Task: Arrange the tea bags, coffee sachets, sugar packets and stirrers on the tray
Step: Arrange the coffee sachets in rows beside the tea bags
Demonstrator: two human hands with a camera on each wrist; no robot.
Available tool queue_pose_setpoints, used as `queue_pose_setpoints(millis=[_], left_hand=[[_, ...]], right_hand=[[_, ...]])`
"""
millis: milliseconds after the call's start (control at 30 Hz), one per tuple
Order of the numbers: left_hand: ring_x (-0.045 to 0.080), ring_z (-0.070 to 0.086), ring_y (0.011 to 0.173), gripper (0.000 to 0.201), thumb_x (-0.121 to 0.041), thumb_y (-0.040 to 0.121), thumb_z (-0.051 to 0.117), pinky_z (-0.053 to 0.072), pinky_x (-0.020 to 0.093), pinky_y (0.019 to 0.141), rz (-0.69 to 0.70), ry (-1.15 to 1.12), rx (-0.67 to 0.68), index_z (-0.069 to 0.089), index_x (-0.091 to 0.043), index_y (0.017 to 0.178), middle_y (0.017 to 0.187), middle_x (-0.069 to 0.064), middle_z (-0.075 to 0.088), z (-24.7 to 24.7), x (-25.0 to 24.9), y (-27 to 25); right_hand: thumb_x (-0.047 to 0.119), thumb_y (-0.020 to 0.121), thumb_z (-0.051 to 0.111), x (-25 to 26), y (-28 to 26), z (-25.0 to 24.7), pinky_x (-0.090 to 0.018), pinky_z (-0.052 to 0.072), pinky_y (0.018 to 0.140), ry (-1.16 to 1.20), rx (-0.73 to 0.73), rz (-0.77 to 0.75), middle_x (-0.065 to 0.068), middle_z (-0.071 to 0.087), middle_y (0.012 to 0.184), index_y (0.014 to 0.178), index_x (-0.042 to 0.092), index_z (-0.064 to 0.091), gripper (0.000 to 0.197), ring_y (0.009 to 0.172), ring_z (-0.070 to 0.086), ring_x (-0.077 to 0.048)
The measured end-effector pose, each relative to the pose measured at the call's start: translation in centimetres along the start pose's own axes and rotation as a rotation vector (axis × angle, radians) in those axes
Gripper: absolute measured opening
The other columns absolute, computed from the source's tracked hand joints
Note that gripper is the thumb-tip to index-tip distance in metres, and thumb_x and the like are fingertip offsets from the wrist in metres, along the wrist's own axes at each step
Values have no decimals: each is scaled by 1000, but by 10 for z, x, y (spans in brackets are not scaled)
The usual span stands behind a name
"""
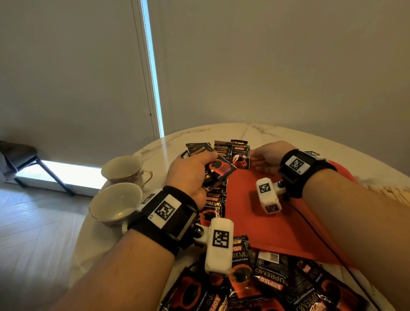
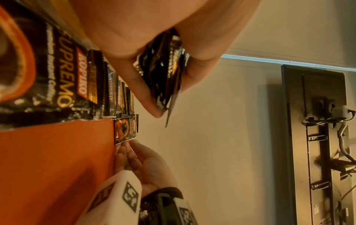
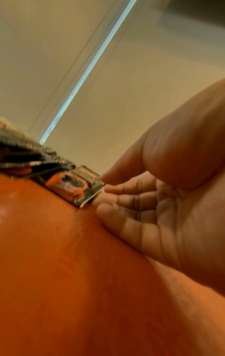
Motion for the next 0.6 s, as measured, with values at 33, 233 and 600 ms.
queue_pose_setpoints(millis=[33, 233, 600], left_hand=[[33, 77, 91, 29, -7, 83, 82, 63, 59, 81, 6, 14, -1, 73, -3, 111, 93, 15, 78, 0, 0, 0], [32, 76, 99, 34, -10, 78, 88, 59, 60, 91, 72, 73, 10, 75, -5, 109, 96, 11, 80, 4, -4, -2], [32, 75, 80, 27, -1, 88, 59, 60, 46, 77, 21, -130, 130, 67, -2, 114, 98, 19, 77, 18, -11, -15]], right_hand=[[8, 97, 65, 2, -6, -2, -26, 52, 61, 34, -5, -13, -7, 65, 83, 97, 2, 67, 7, 68, 60, -15], [27, 89, 74, 28, -67, 14, -28, 46, 64, 189, 226, -107, 1, 66, 74, 91, 14, 69, 14, 62, 59, -12], [-1, 89, 69, 29, -103, 49, -32, 54, 64, 270, 442, -234, -5, 69, 80, 102, 13, 65, 20, 56, 61, -9]])
Point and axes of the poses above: each hand's wrist, its own y-axis towards the middle knuckle, its own z-axis out of the palm, x = y × z, the point moved 10 cm from there along y, towards the middle knuckle
